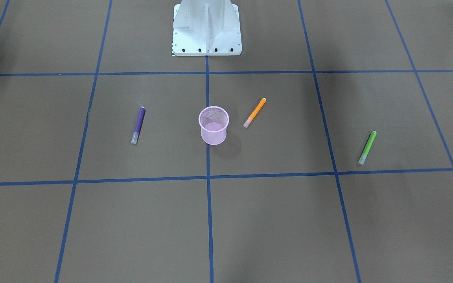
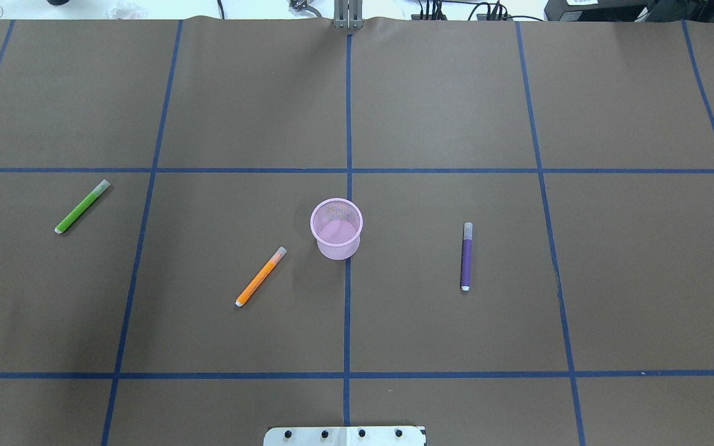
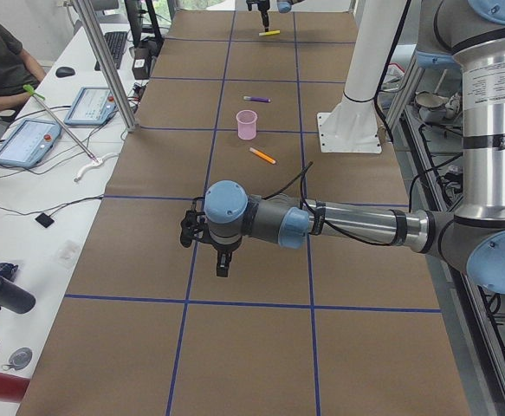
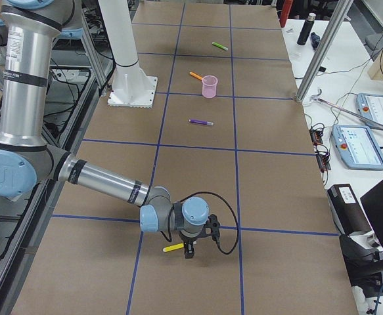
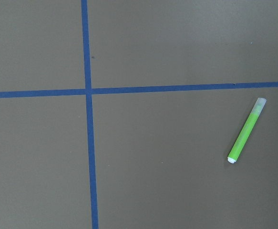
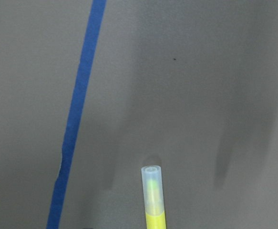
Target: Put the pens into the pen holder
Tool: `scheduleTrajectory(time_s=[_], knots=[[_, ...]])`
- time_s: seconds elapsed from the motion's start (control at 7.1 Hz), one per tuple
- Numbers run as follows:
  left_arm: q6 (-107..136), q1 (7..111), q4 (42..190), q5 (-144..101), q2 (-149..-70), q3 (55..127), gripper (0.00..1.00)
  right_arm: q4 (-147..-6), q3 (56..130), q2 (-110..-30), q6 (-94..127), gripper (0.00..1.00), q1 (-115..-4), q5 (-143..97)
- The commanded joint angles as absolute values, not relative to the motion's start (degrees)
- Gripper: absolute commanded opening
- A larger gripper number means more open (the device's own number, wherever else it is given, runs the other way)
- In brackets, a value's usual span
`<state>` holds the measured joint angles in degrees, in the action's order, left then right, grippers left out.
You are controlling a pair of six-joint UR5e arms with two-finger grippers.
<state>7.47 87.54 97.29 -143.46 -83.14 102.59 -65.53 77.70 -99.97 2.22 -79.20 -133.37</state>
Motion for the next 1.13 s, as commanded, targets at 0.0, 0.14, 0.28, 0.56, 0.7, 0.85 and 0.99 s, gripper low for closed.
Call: scheduleTrajectory(time_s=[0.0,0.14,0.28,0.56,0.7,0.85,0.99], knots=[[7.5,87.5,97.3,-143.4,-83.1,102.5,1.0,-65.4,77.3,-99.7,8.3,0.87,-79.2,-134.3],[7.5,87.5,97.3,-143.4,-83.1,102.5,1.0,-65.2,76.3,-99.6,7.7,0.85,-79.1,-133.9],[7.5,87.5,97.3,-143.4,-83.1,102.4,1.0,-64.7,76.2,-99.5,7.2,0.82,-78.2,-132.7],[7.5,87.1,97.3,-143.4,-83.1,102.4,1.0,-64.7,76.4,-99.1,5.4,0.68,-76.3,-130.3],[7.5,87.1,97.3,-143.3,-83.1,102.4,1.0,-64.6,76.6,-99.1,4.9,0.6,-76.2,-130.3],[7.5,87.1,97.3,-143.4,-83.1,102.4,1.0,-64.7,76.3,-99.1,2.4,0.56,-76.2,-130.3],[7.5,87.1,97.3,-143.4,-83.1,102.4,1.0,-64.7,76.1,-99.1,2.0,0.55,-76.2,-130.3]])
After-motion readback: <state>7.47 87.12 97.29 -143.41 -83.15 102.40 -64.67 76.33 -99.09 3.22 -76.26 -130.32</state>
